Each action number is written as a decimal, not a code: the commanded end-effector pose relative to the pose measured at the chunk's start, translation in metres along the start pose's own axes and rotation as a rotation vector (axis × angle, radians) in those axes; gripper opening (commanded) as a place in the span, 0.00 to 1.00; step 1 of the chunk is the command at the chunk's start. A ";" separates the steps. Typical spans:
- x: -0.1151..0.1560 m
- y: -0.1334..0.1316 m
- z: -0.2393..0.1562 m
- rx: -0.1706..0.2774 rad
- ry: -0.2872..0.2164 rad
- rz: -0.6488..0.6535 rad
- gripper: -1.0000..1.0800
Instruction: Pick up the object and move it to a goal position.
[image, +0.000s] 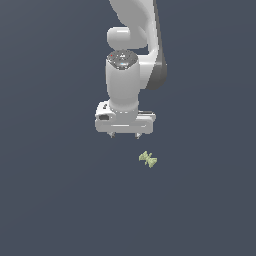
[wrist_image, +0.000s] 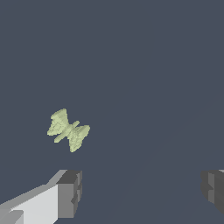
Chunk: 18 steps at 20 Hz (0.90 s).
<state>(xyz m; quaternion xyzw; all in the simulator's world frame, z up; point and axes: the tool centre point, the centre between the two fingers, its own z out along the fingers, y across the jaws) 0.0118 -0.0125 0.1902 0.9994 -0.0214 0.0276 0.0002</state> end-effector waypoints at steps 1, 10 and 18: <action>0.000 0.000 0.000 0.000 0.000 0.000 0.96; 0.004 -0.008 0.001 0.015 0.001 -0.025 0.96; 0.004 -0.009 0.003 0.015 0.000 -0.043 0.96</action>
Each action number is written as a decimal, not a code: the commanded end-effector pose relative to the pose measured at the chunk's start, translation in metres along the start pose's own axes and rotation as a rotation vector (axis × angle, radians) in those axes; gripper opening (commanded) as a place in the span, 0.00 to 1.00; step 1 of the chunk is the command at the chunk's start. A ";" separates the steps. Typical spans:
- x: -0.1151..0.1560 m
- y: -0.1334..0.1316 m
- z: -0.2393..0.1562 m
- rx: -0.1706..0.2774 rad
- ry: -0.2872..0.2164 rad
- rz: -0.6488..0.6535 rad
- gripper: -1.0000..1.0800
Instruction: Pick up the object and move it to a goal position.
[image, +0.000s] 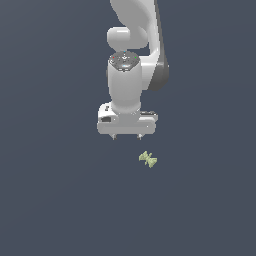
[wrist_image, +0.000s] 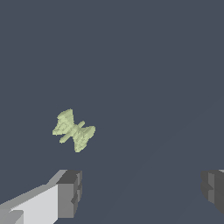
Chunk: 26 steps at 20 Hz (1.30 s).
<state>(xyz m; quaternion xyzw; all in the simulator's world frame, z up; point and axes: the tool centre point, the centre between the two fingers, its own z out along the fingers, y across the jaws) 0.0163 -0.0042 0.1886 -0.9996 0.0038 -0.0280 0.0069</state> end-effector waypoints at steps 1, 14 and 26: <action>0.000 -0.002 0.002 -0.001 -0.002 -0.017 0.96; 0.007 -0.031 0.033 -0.010 -0.024 -0.305 0.96; 0.012 -0.075 0.079 -0.001 -0.050 -0.721 0.96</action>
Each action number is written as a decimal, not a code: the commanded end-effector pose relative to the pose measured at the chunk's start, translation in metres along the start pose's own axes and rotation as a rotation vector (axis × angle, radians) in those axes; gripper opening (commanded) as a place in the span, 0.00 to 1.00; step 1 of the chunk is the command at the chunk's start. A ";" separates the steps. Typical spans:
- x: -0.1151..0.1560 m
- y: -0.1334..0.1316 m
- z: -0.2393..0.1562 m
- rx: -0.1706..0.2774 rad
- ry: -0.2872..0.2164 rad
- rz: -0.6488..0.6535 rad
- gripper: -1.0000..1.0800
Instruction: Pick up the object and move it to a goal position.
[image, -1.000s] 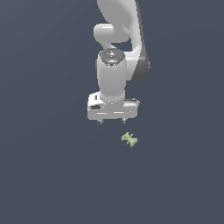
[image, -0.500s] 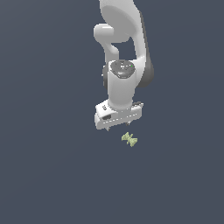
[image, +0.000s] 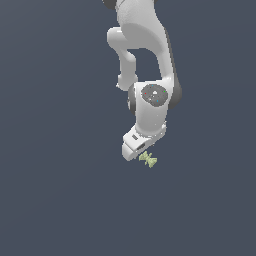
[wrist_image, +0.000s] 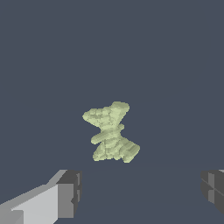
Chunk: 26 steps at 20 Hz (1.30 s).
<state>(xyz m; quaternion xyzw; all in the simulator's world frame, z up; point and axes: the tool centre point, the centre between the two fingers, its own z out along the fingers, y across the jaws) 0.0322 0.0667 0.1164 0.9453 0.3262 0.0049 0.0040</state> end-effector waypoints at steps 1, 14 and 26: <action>0.006 -0.006 0.008 0.003 -0.002 -0.075 0.96; 0.019 -0.021 0.027 0.011 -0.005 -0.255 0.96; 0.018 -0.023 0.064 0.012 -0.005 -0.255 0.96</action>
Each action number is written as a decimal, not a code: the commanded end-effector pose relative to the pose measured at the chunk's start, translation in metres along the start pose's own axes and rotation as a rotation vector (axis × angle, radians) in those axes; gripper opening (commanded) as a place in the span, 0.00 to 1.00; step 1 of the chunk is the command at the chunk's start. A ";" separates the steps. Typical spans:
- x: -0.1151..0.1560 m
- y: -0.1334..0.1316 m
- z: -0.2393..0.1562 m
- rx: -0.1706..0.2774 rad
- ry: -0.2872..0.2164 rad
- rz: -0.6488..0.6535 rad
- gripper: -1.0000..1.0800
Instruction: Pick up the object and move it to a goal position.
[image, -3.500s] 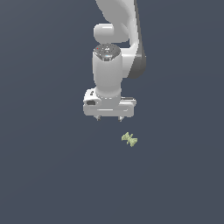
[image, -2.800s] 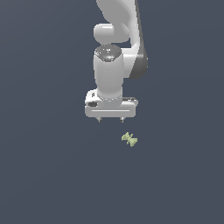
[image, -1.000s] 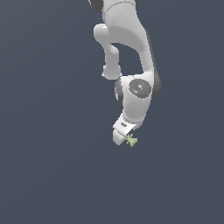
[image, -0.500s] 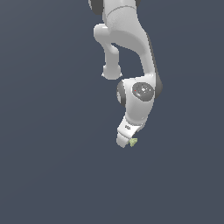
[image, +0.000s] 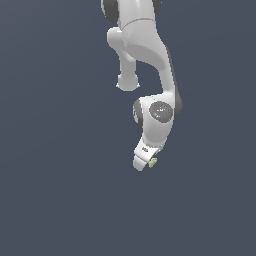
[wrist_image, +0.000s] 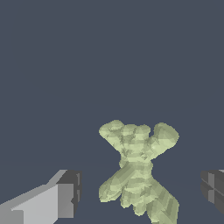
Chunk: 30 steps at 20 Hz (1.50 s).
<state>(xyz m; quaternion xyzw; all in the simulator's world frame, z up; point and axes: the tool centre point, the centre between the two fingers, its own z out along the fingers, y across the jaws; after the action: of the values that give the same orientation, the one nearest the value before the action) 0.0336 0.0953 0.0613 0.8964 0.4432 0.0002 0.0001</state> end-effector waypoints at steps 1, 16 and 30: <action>-0.001 0.000 0.013 0.000 0.000 -0.001 0.96; 0.000 0.001 0.022 0.000 0.000 -0.002 0.00; 0.006 0.014 -0.017 -0.019 0.031 -0.082 0.00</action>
<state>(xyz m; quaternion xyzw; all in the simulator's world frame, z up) 0.0453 0.0927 0.0694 0.8814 0.4721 0.0141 0.0011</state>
